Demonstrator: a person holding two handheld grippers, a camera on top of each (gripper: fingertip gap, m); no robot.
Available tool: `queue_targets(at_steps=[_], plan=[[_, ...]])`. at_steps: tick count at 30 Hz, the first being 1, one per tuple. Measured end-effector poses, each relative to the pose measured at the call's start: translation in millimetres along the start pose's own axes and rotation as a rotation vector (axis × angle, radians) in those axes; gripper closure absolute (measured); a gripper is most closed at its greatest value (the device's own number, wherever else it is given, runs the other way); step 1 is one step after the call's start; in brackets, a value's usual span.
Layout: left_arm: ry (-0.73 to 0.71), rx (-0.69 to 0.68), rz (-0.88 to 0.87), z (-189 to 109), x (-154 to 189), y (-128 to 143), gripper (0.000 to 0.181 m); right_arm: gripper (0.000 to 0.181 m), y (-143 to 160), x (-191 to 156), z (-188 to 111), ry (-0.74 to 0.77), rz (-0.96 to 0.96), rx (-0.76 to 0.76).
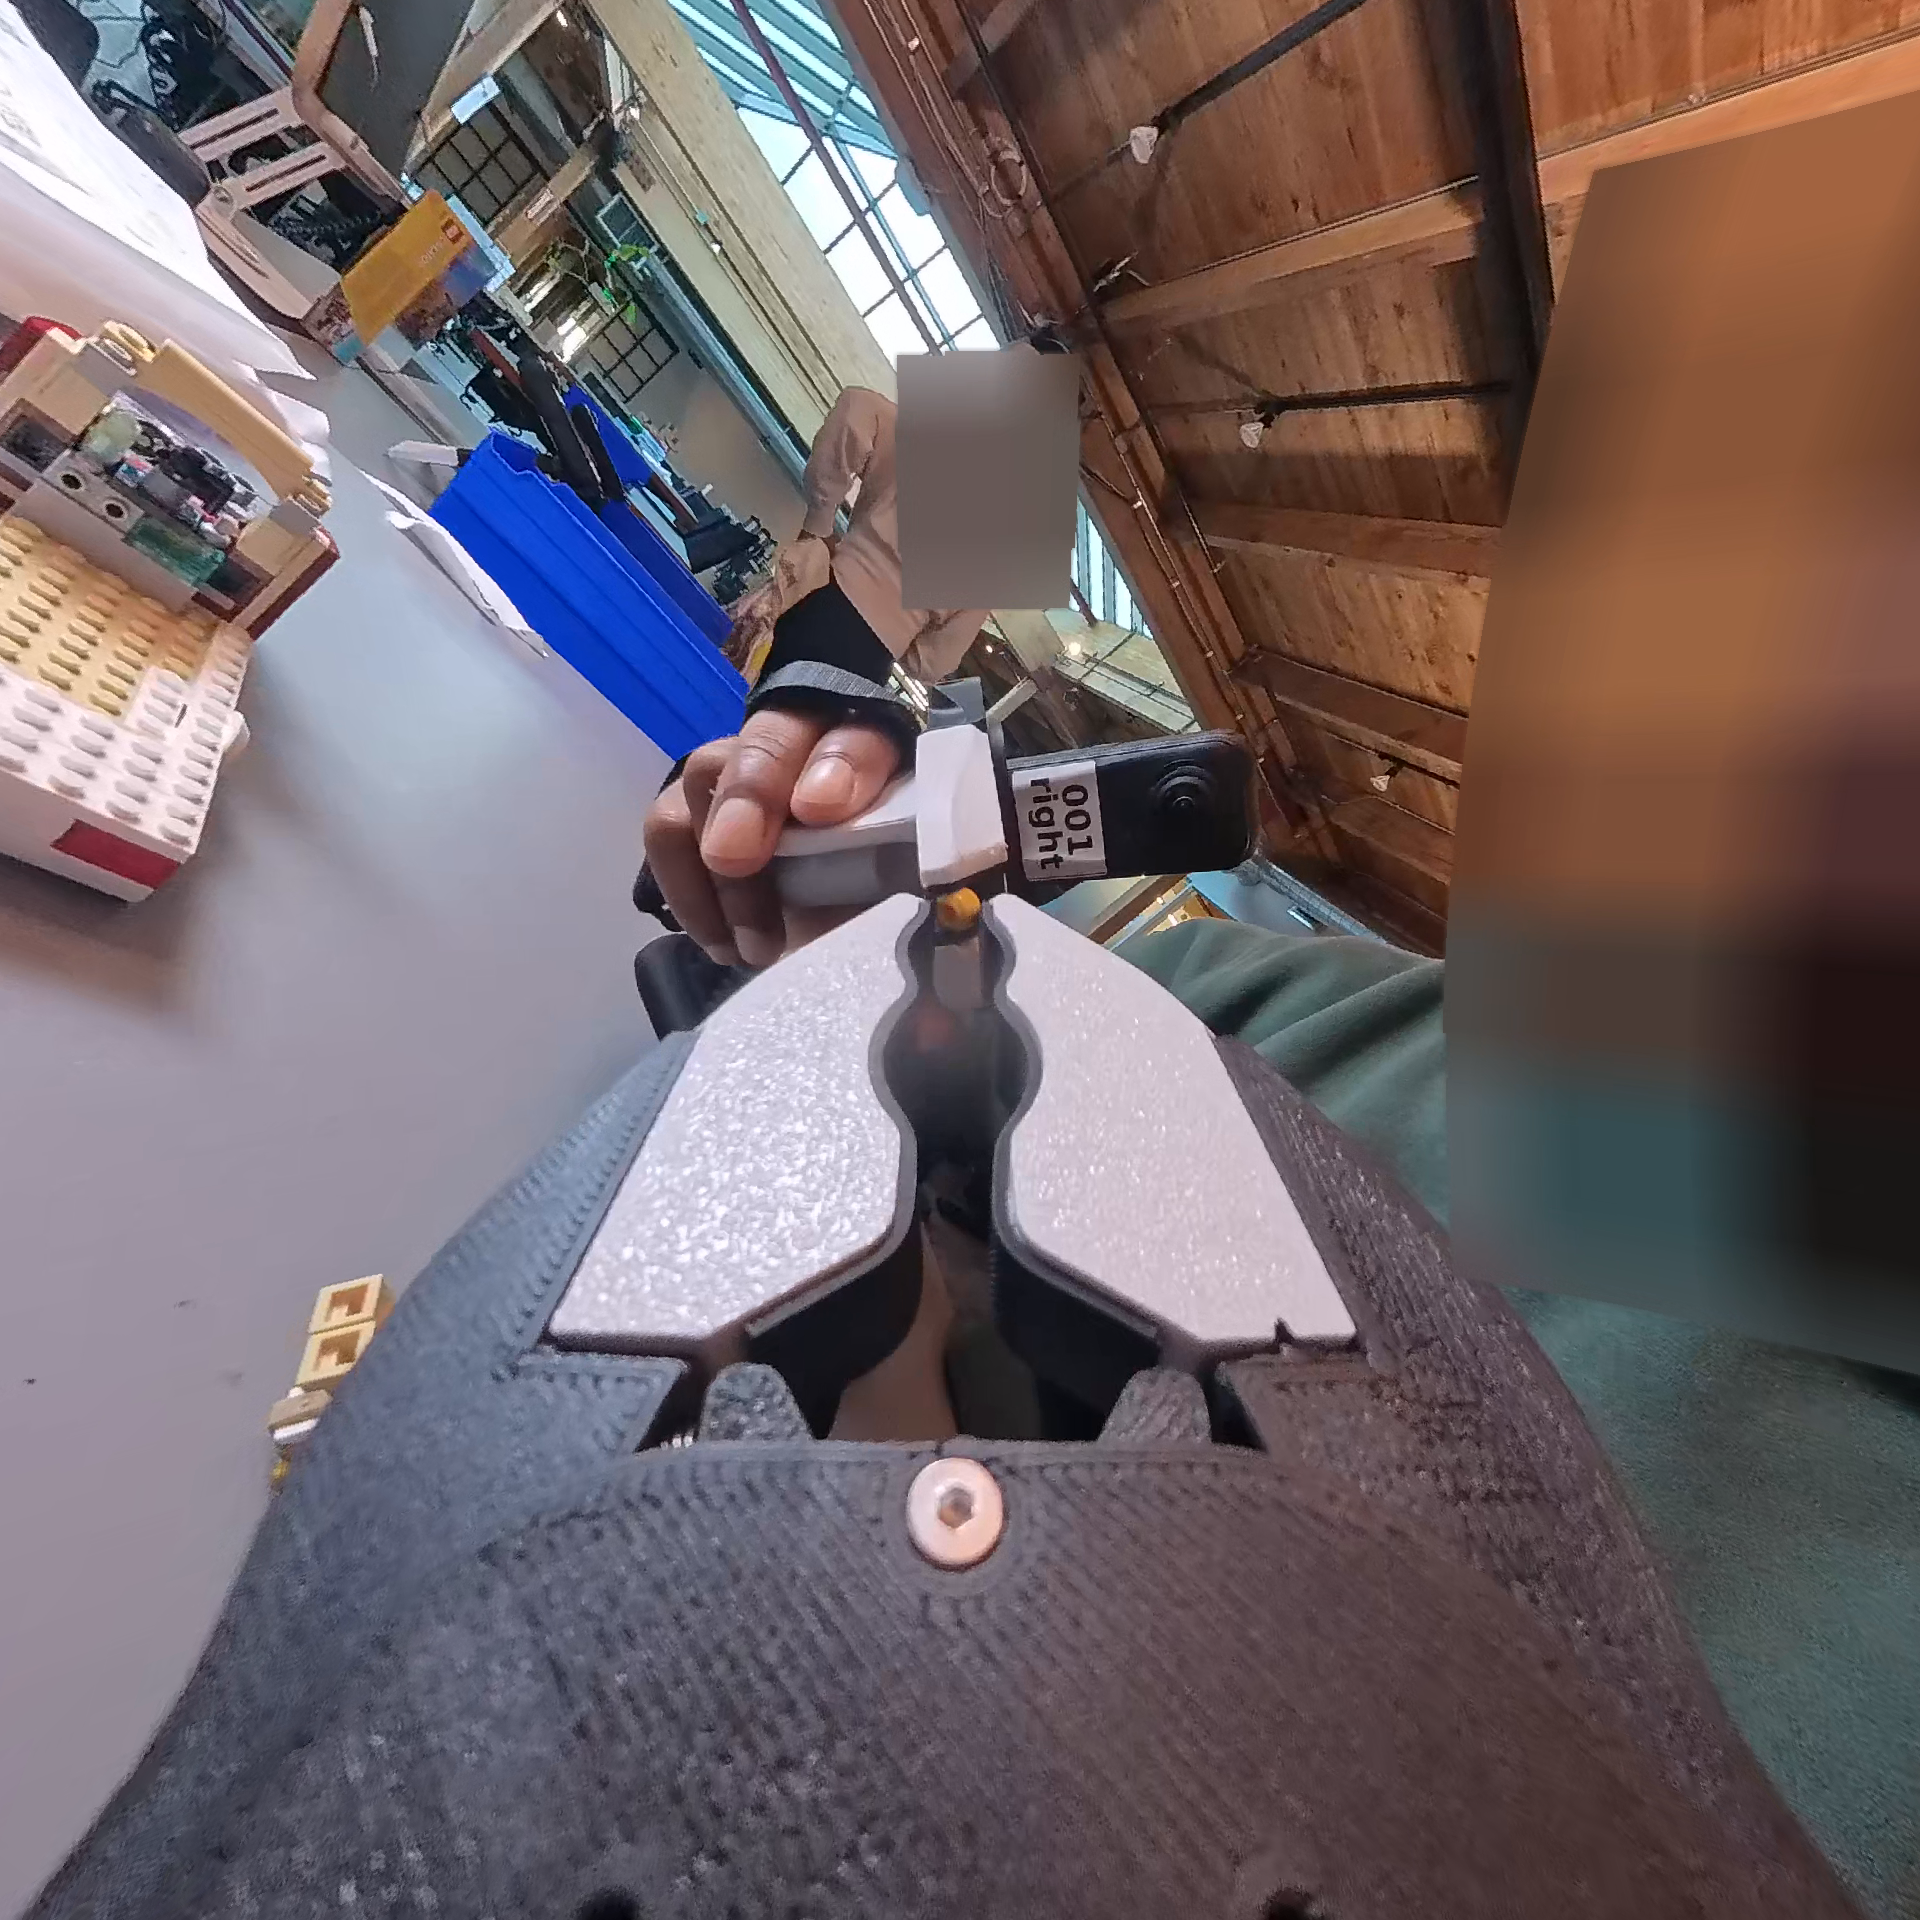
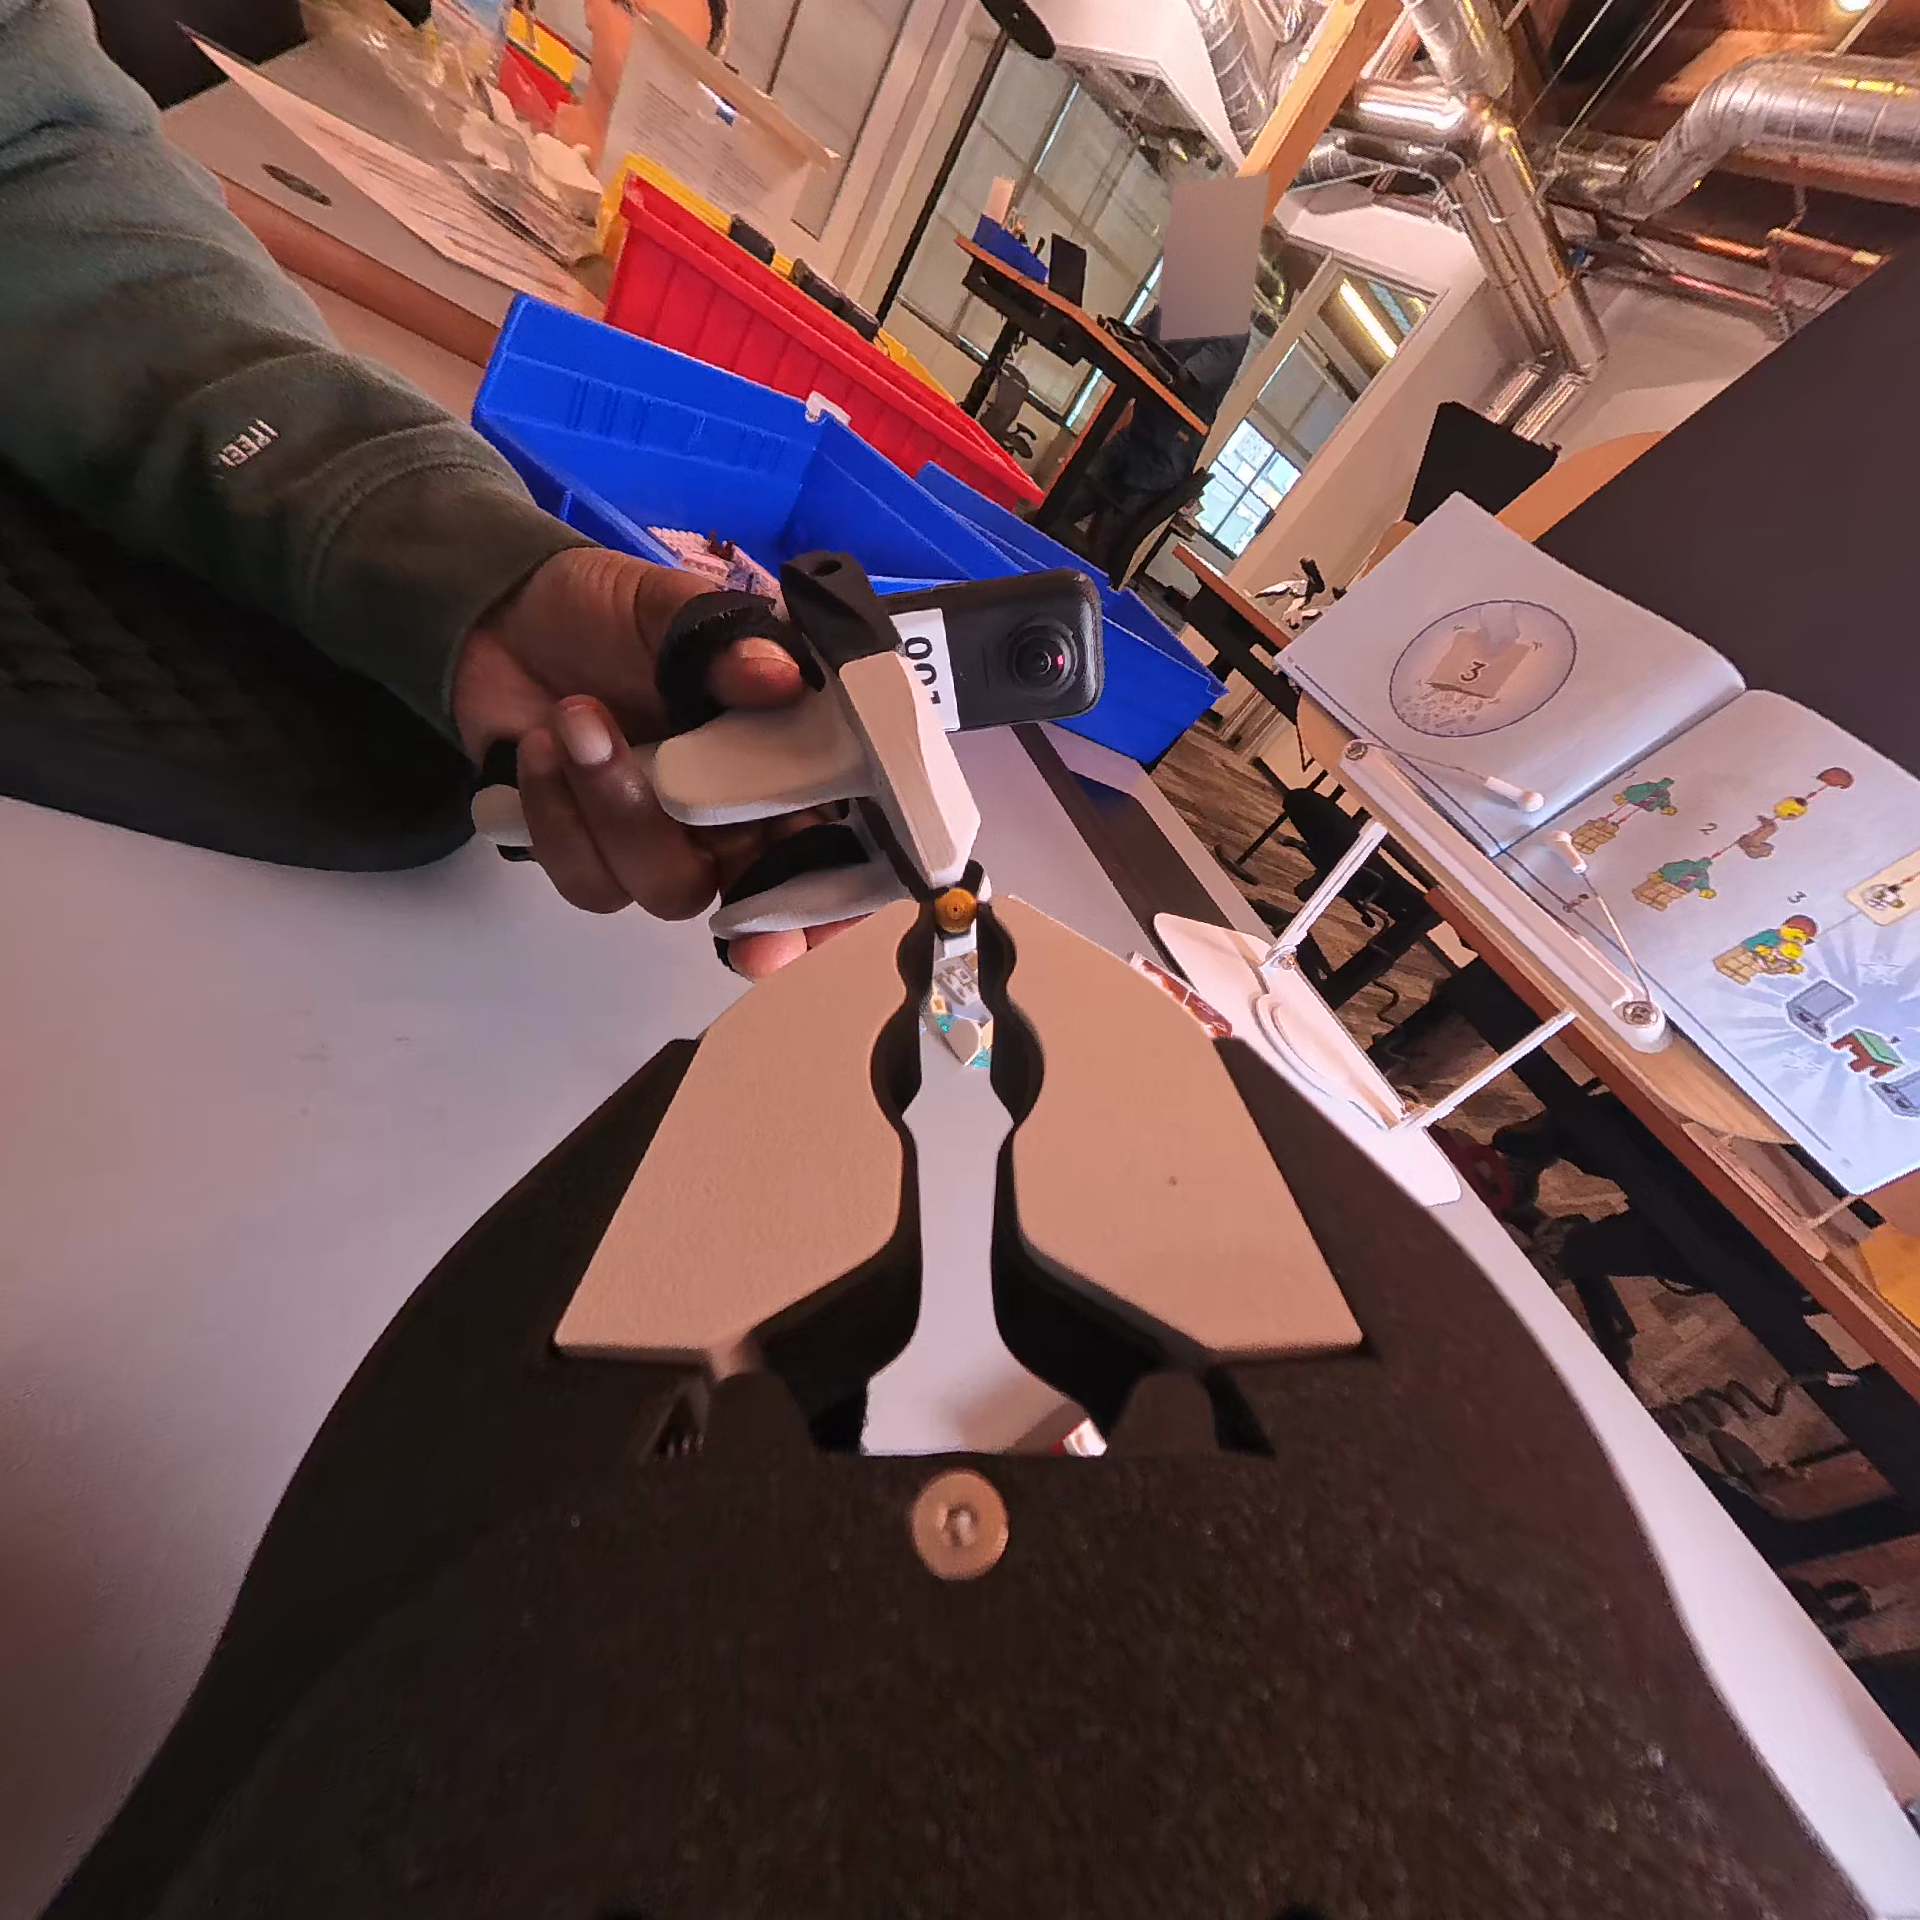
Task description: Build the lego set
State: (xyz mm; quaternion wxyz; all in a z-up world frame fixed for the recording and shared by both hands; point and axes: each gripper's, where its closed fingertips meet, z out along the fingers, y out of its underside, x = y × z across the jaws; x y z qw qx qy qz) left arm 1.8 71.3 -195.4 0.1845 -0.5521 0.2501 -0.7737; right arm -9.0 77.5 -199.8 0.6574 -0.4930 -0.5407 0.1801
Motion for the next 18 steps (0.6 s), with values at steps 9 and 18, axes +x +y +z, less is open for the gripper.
queue_targets(at_steps=[9, 18], plan=[[-0.046, -0.013, 0.014, -1.8, -7.8, 1.4, 0.174, 0.173, 5.1, -0.8, 0.1, -0.026, 0.032, -0.023], [-0.063, -0.011, 0.009, -2.5, -11.4, 1.7, 0.174, 0.173, 8.9, -0.8, 0.9, -0.031, 0.04, -0.042]])
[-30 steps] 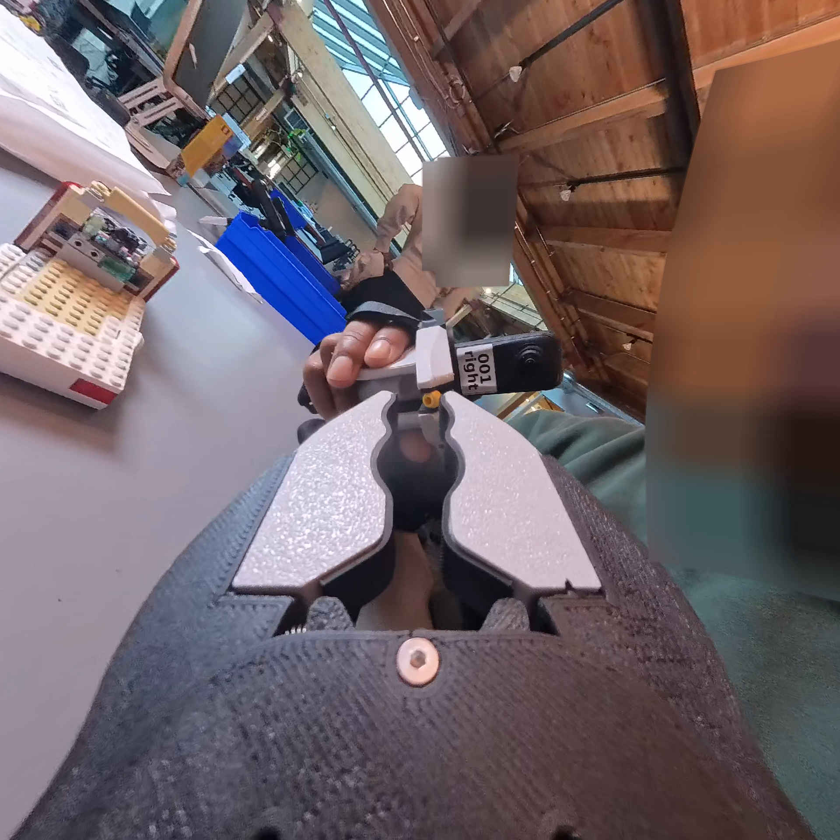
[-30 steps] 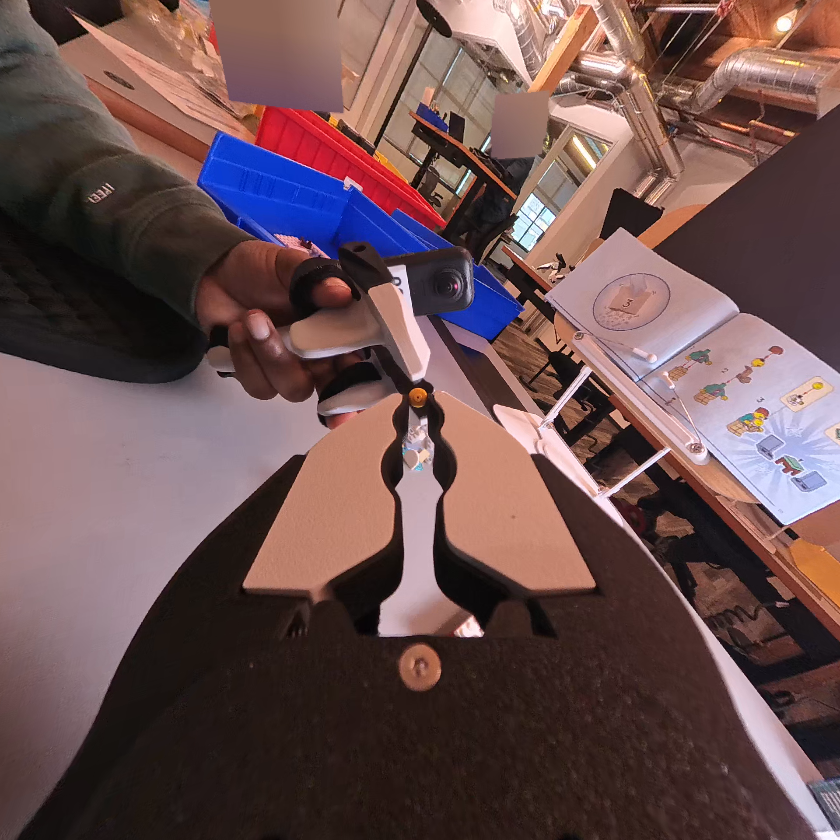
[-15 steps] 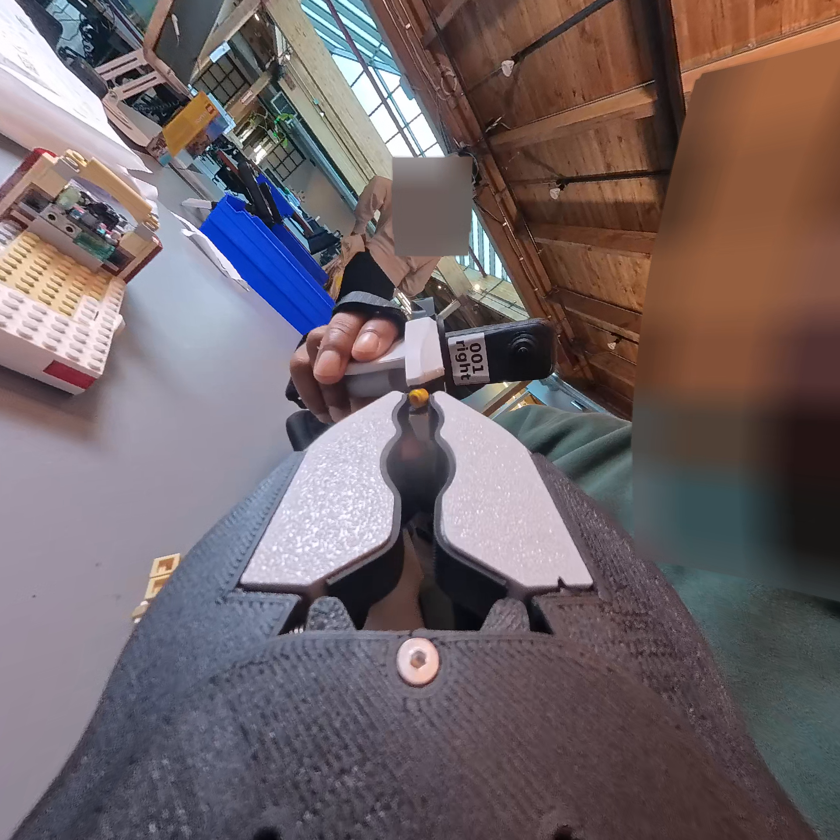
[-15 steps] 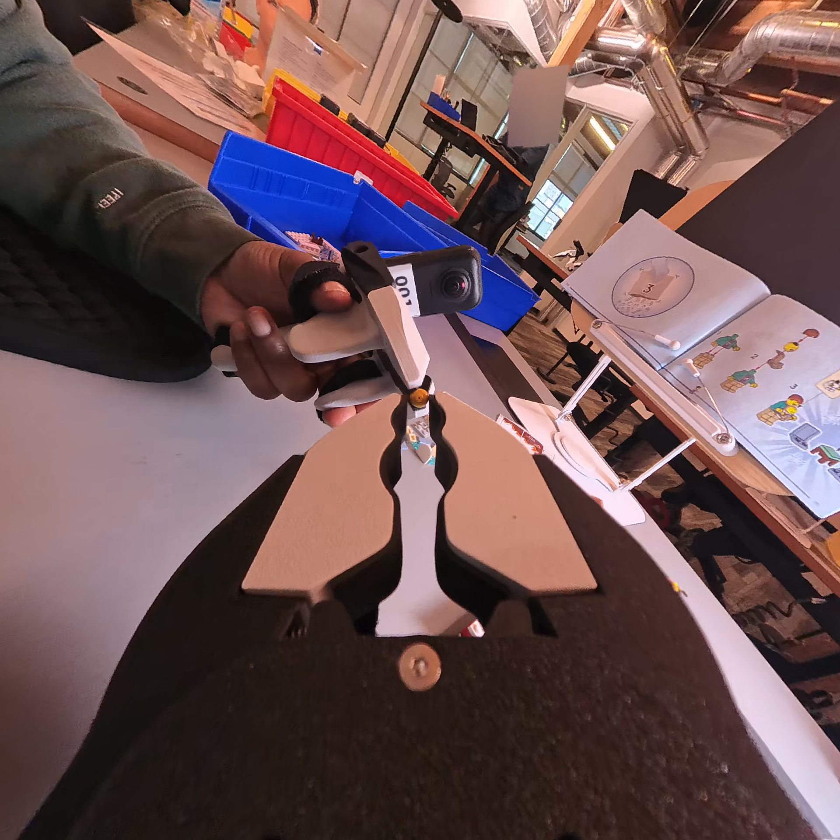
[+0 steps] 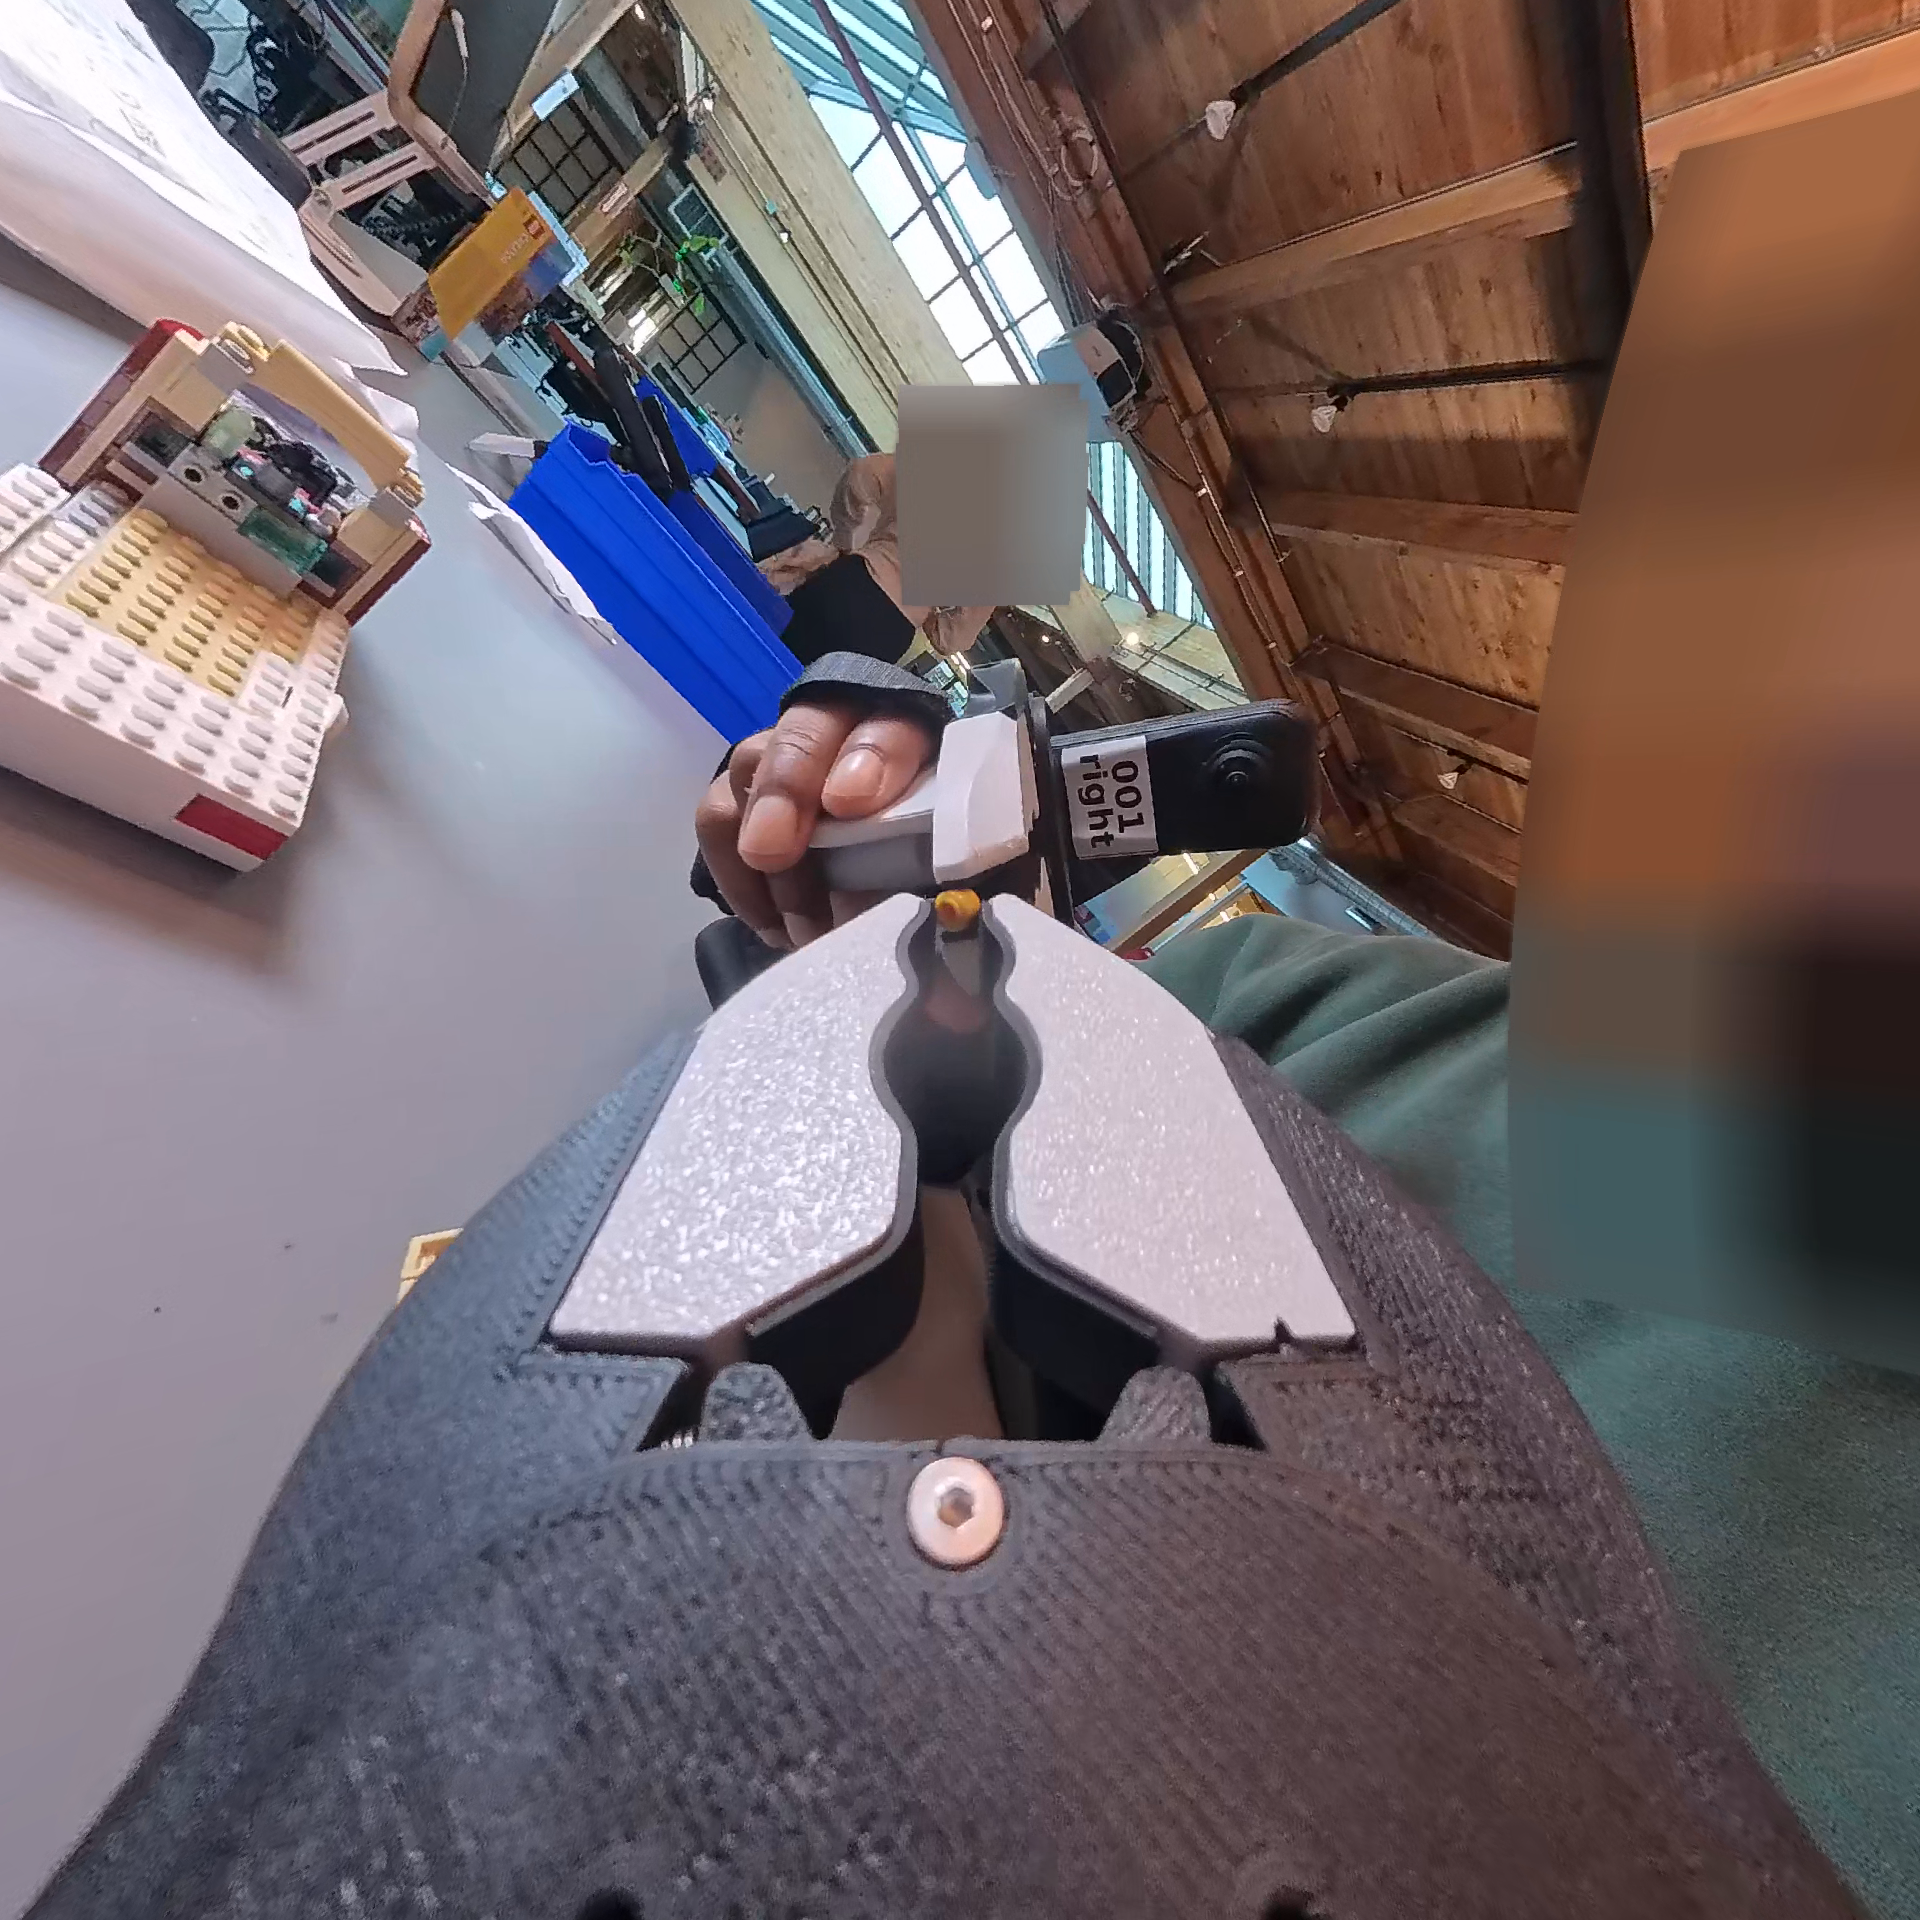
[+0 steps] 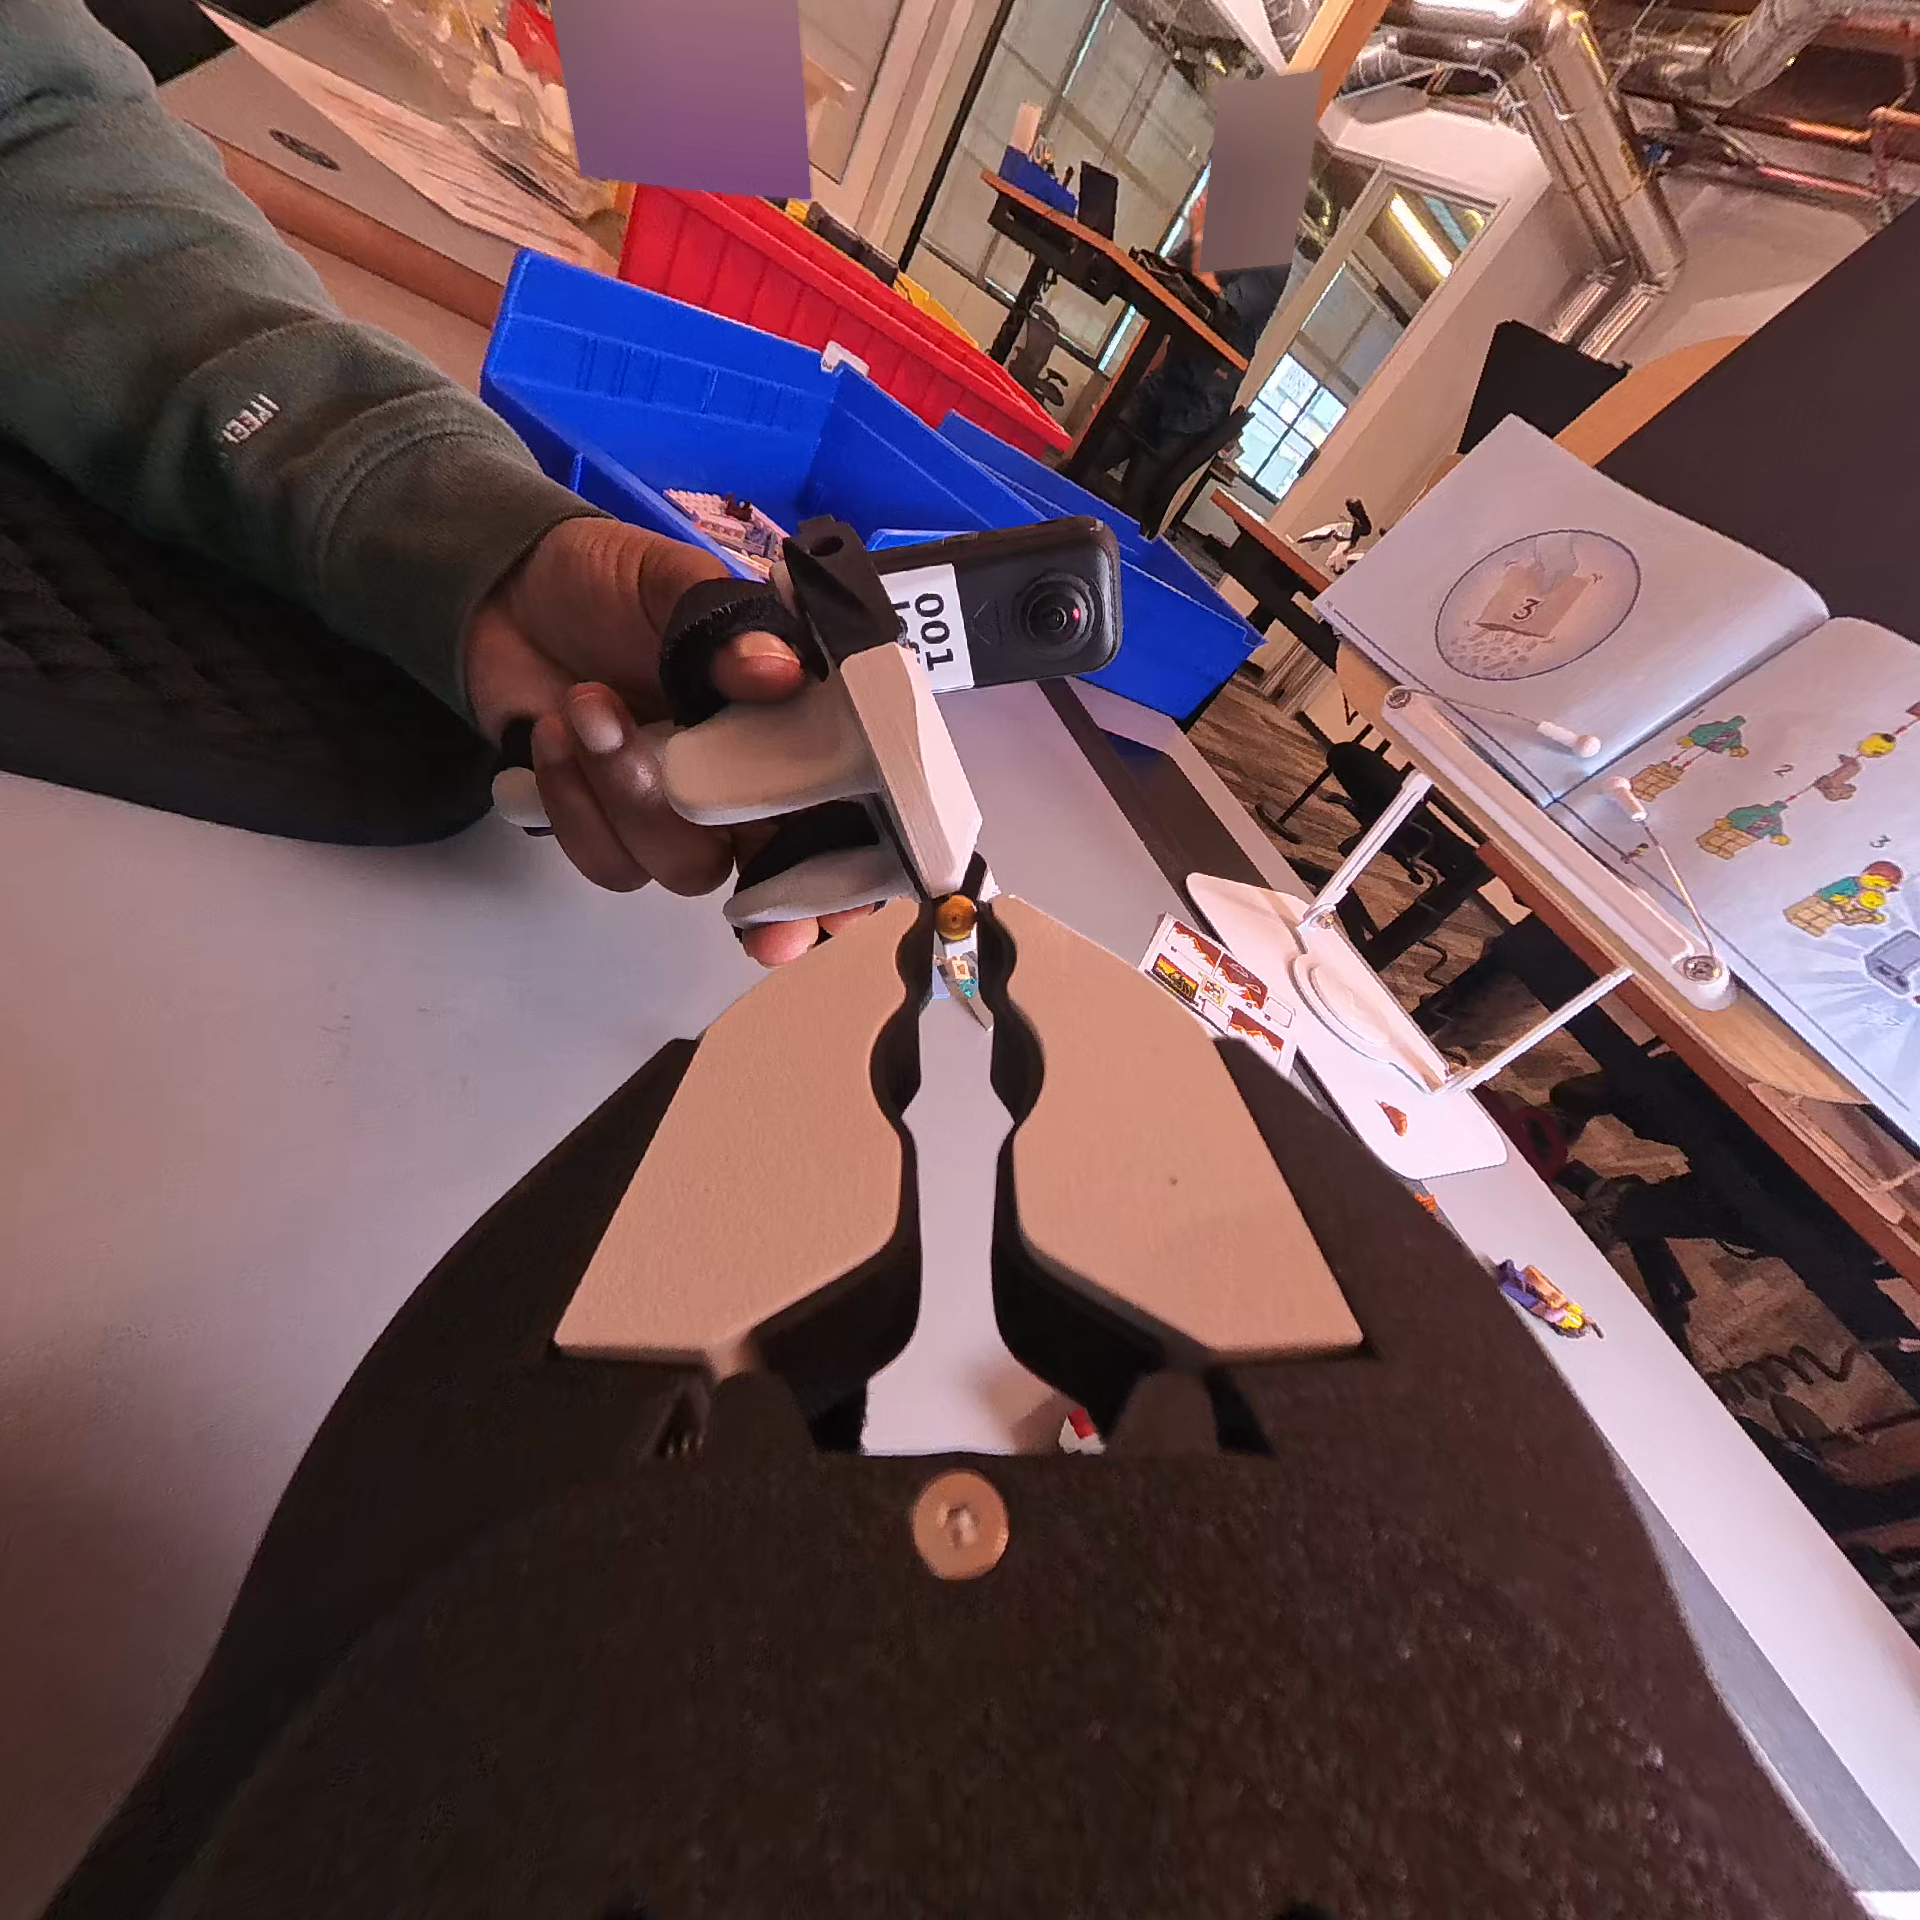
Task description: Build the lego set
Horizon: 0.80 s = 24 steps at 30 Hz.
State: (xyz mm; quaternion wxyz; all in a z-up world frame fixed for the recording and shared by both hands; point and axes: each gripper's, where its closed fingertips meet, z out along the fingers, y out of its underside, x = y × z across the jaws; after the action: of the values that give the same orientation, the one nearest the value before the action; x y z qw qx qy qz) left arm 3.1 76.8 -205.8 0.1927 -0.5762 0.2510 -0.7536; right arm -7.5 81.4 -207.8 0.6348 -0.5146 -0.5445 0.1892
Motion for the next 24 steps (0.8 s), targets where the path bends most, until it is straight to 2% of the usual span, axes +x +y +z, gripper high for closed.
queue_targets(at_steps=[24], plan=[[-0.053, -0.01, 0.046, -1.0, -5.9, -0.5, 0.173, 0.174, 7.2, 1.2, 1.2, -0.01, 0.014, -0.044]])
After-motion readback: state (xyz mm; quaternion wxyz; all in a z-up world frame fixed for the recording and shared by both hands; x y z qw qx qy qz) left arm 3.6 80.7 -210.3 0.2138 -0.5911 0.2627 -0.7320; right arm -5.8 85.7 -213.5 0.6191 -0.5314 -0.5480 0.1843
